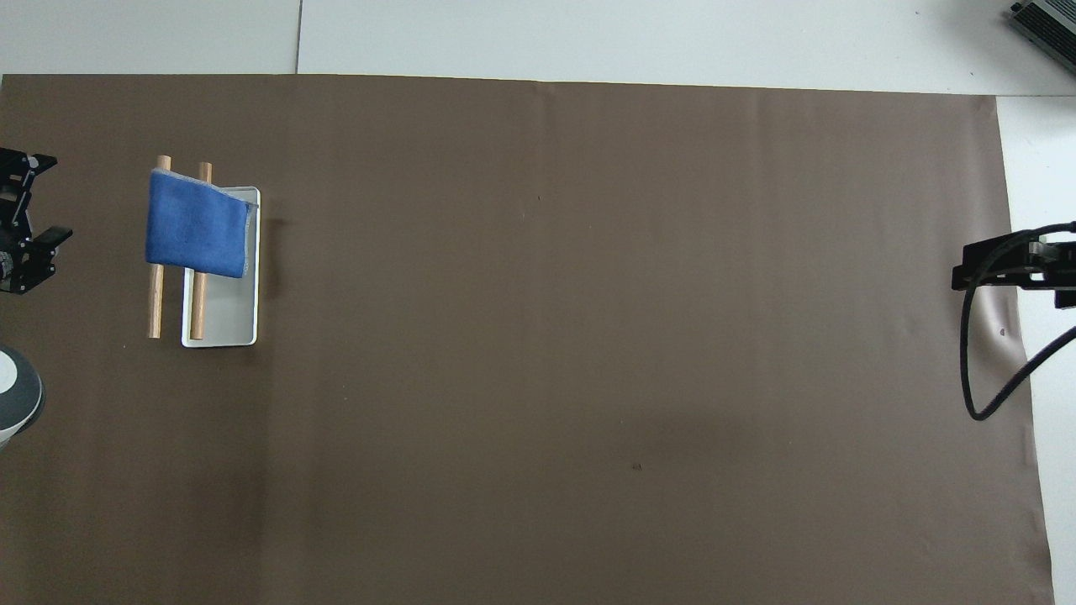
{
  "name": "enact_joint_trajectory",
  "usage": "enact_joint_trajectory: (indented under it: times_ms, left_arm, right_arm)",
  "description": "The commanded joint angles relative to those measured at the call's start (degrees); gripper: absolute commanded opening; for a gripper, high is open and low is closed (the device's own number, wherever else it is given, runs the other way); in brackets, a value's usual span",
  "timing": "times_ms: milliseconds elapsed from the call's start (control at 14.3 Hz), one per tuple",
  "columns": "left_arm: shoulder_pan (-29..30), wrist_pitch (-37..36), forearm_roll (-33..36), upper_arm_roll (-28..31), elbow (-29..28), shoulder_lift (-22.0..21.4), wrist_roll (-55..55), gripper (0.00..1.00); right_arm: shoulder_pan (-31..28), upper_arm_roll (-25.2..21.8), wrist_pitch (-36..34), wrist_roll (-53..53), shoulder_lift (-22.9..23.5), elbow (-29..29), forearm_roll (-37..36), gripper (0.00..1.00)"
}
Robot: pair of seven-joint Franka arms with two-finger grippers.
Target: Right arm passes towel to left arm to hang
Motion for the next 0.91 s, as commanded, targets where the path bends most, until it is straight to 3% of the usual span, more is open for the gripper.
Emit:
enact_joint_trajectory:
  times_ms: [0,70,279,558,837]
  left_arm:
    - [-3.3,-8.2,4.1,0.6,2.0,-2.2,5.2,1.0]
    - [-4.1,-12.1,9.5,0.5,3.8,-2.2,5.6,1.0]
    - [-7.8,-33.0,31.2,0.3,14.2,-0.7,7.1,1.0]
    - [-11.2,-43.6,36.3,0.4,21.8,0.6,21.1,1.0]
    - [-11.3,-59.2,37.9,0.3,34.5,3.7,30.8,1.0]
  right_arm:
    - [-0.4,0.2,-0.3,-1.5,-0.2,0.3,0.1,1.0]
    - [-0.3,0.2,-0.1,-1.2,-0.5,-0.3,0.1,1.0]
    - [-0.1,0.3,1.2,-1.4,-1.5,-2.3,-0.7,1.0]
    - [-0.2,0.3,1.8,-1.1,-1.5,-2.2,-0.6,1.0]
    - [-0.3,0.3,1.6,-1.1,-1.5,-2.3,-0.1,1.0]
